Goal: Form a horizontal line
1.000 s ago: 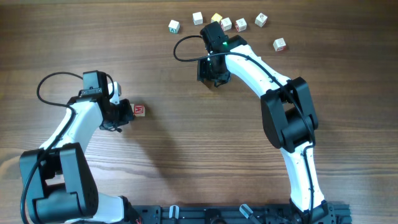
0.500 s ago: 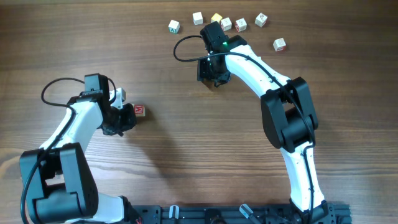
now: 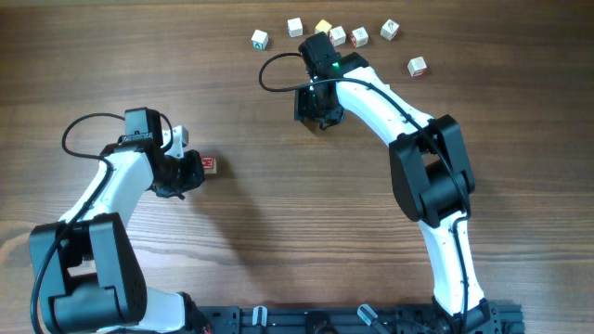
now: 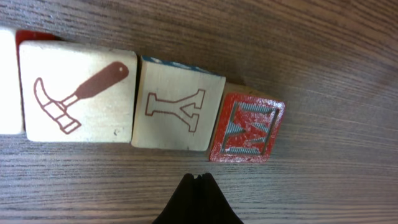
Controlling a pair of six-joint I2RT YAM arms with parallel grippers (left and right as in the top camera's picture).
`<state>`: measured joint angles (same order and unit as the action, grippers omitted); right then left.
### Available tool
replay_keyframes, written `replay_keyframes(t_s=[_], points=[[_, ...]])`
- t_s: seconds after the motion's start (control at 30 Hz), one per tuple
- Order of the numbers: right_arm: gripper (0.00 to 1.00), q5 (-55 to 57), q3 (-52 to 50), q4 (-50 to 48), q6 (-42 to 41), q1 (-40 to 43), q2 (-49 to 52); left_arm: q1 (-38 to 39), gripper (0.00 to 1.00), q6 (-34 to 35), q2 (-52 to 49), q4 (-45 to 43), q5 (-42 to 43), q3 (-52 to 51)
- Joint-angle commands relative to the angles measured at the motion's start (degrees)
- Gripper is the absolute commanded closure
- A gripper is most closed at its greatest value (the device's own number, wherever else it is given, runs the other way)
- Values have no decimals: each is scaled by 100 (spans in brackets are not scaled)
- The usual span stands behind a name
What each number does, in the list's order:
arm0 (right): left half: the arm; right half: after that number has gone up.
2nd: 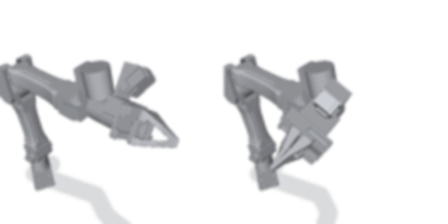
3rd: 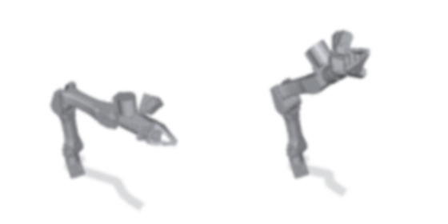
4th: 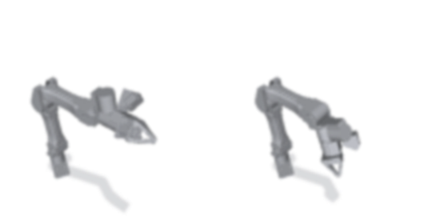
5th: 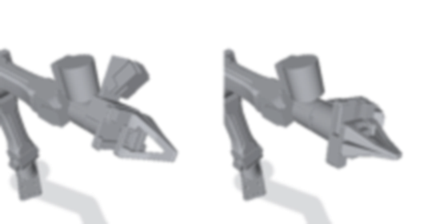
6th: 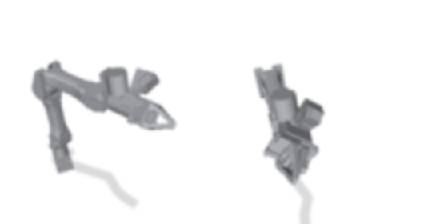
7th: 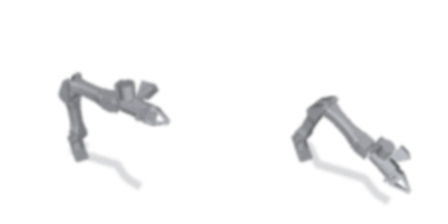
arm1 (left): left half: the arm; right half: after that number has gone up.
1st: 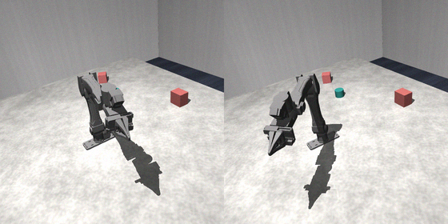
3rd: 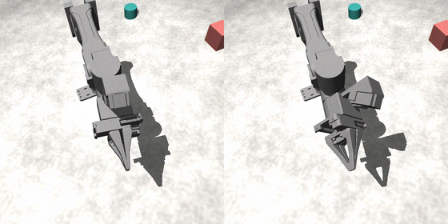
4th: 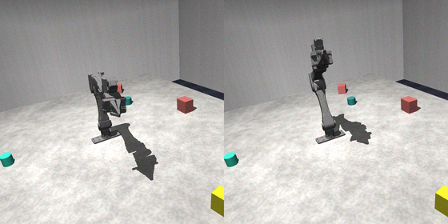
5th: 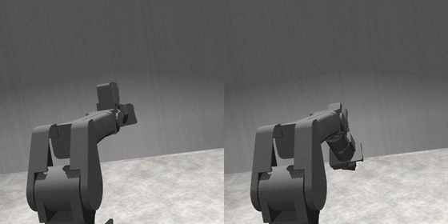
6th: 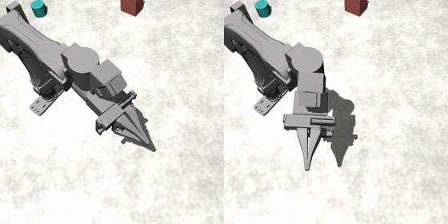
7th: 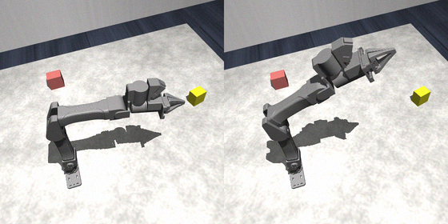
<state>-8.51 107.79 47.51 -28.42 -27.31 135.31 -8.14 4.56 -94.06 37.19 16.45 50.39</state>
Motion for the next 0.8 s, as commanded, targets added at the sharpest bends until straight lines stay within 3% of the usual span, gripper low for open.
replay_keyframes(t_s=[0.0, 0.77], points=[[43, 247, -243, -13, -31, 61, 400, 4, 96, 50, 20, -107, 114, -26], [43, 249, -243, -13, -50, 61, 400, 4, 96, 192, 20, -175, 114, -26]])
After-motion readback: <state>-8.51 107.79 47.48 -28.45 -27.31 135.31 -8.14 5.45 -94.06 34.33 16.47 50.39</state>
